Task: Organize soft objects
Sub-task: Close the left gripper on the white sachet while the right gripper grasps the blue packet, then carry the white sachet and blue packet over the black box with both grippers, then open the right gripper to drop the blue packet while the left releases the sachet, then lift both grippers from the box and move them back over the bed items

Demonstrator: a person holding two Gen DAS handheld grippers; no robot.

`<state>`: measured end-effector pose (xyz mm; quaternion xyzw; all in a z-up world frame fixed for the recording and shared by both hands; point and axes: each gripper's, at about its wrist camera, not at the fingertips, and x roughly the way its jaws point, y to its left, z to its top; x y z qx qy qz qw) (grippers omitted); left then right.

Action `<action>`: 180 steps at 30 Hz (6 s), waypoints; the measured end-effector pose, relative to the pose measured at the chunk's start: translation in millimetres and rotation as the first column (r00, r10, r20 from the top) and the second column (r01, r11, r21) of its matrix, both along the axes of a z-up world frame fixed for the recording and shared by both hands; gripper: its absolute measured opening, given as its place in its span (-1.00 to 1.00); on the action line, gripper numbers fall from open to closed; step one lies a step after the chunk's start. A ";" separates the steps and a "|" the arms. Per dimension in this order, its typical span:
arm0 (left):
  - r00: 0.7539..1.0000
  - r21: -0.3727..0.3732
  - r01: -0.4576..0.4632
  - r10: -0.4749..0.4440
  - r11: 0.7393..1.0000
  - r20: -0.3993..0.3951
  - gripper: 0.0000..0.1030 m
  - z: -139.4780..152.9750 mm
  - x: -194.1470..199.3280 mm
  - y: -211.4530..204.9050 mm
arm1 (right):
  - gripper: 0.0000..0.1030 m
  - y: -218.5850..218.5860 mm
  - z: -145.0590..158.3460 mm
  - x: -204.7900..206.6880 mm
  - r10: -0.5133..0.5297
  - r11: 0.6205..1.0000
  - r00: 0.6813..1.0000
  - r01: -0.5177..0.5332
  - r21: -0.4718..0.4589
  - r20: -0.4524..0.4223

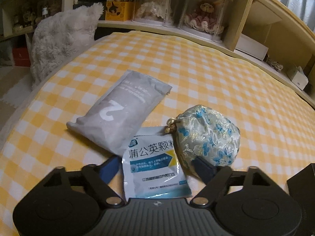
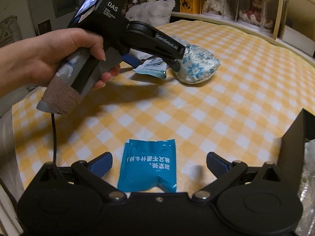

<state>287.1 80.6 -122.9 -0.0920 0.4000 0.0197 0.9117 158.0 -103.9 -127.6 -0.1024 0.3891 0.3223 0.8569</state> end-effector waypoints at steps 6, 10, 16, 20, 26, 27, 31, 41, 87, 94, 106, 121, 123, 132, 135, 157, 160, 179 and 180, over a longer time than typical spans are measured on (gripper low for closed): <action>1.000 0.014 0.010 -0.010 1.000 0.007 0.11 0.9 -2.3 -0.2 | 0.47 2.6 -5.5 0.2 0.019 1.000 0.999 -0.019 -0.020 -0.028; 1.000 0.002 0.017 -0.017 1.000 -0.003 -0.04 2.0 -7.4 -2.4 | 0.23 1.3 -4.2 3.5 0.021 1.000 0.999 -0.021 -0.014 -0.030; 1.000 -0.008 0.010 -0.010 1.000 -0.022 -0.09 4.6 -17.2 -5.1 | 0.13 1.9 -0.5 -1.6 0.036 0.999 0.999 -0.036 -0.005 -0.018; 0.999 -0.021 -0.012 0.011 1.000 -0.038 -0.11 9.3 -25.6 -4.0 | 0.13 -1.5 7.1 -1.9 0.024 1.000 1.000 -0.024 0.019 -0.002; 0.999 -0.013 -0.048 0.048 0.999 -0.012 -0.13 25.6 -39.8 -0.2 | 0.13 -17.8 26.2 2.9 -0.030 0.996 0.999 0.027 0.081 0.034; 0.999 -0.013 -0.050 0.050 0.999 -0.004 -0.13 29.1 -42.3 0.4 | 0.13 -20.7 30.1 3.0 -0.042 0.995 0.998 0.038 0.091 0.043; 0.998 -0.020 -0.044 0.044 0.999 0.038 -0.13 45.5 -53.0 -1.1 | 0.13 -31.6 42.1 3.0 -0.080 0.990 0.995 0.072 0.125 0.061; 0.991 -0.068 0.054 -0.044 0.996 0.129 -0.13 79.4 -81.2 -27.5 | 0.13 -61.9 72.3 -0.6 -0.180 0.969 0.979 0.160 0.187 0.093; 0.886 -0.355 0.425 -0.464 0.833 -0.028 -0.12 55.9 -25.3 -327.4 | 0.16 -265.0 58.6 2.5 -0.538 0.838 0.833 0.545 0.025 -0.126; 0.887 -0.347 0.393 -0.451 0.851 -0.101 -0.04 31.4 -5.5 -347.6 | 0.15 -267.3 51.7 4.6 -0.535 0.839 0.831 0.543 0.014 -0.152; 0.839 -0.320 0.489 -0.538 0.812 -0.082 0.56 43.6 -6.8 -340.8 | 0.19 -264.3 46.2 13.3 -0.527 0.848 0.840 0.529 -0.017 -0.128; 0.821 -0.244 0.546 -0.570 0.802 -0.039 0.57 69.5 -38.0 -299.7 | 0.41 -261.2 63.7 4.2 -0.544 0.838 0.835 0.546 0.003 -0.082; 0.823 -0.238 0.543 -0.567 0.805 -0.038 0.57 71.9 -40.5 -294.6 | 0.41 -260.2 64.7 2.7 -0.542 0.839 0.837 0.544 0.000 -0.078; 0.836 -0.222 0.532 -0.548 0.817 -0.014 0.57 88.6 -63.1 -270.4 | 0.51 -253.3 75.1 -12.5 -0.547 0.837 0.835 0.547 -0.014 -0.054; 0.838 -0.218 0.531 -0.546 0.819 -0.007 0.57 93.7 -72.3 -262.3 | 0.53 -257.2 83.0 -21.6 -0.569 0.822 0.821 0.570 0.009 -0.042; 0.862 -0.066 0.505 -0.499 0.861 0.092 1.00 120.3 -133.7 -195.9 | 1.00 -246.0 110.7 -63.8 -0.644 0.765 0.760 0.640 0.068 0.084; 0.868 -0.047 0.492 -0.486 0.869 0.103 1.00 118.6 -135.9 -182.1 | 1.00 -242.3 111.6 -64.3 -0.649 0.761 0.756 0.645 0.069 0.092; 0.946 0.045 0.295 -0.298 0.955 0.129 1.00 92.5 -94.9 -58.8 | 1.00 -170.0 91.0 -33.0 -0.633 0.771 0.768 0.615 0.165 0.095; 0.946 0.053 0.289 -0.293 0.956 0.137 1.00 89.1 -90.5 -52.6 | 1.00 -165.3 90.2 -31.7 -0.634 0.770 0.767 0.613 0.176 0.098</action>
